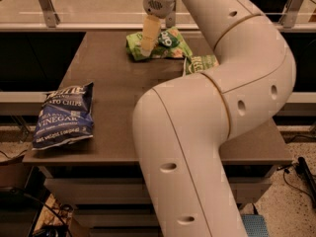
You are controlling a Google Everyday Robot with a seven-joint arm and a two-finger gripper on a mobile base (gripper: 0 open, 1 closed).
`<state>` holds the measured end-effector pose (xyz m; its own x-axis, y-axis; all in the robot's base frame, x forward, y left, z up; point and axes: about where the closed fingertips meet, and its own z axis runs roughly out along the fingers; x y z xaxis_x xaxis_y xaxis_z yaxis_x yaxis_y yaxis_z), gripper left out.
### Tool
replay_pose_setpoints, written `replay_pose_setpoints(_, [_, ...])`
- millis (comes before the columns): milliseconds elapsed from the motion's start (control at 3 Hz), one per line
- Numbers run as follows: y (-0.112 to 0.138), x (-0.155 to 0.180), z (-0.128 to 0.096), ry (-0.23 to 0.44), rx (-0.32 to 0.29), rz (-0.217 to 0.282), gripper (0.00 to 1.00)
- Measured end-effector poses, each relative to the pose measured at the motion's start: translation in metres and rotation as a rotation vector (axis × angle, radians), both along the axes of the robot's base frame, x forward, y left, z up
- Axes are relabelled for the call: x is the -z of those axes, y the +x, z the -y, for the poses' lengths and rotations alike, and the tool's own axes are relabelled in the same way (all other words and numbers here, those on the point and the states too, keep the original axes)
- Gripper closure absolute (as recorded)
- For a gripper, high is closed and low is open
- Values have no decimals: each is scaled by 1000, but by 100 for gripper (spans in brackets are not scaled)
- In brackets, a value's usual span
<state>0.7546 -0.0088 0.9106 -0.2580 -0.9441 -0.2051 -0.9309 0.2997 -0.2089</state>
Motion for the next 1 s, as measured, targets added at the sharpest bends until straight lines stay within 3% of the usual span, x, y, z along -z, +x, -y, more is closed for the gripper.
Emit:
replay_pose_setpoints(667, [-34,32,8,45,7,-88,0])
replay_pose_setpoints(1000, [-35,36,7,44,6,-94,0])
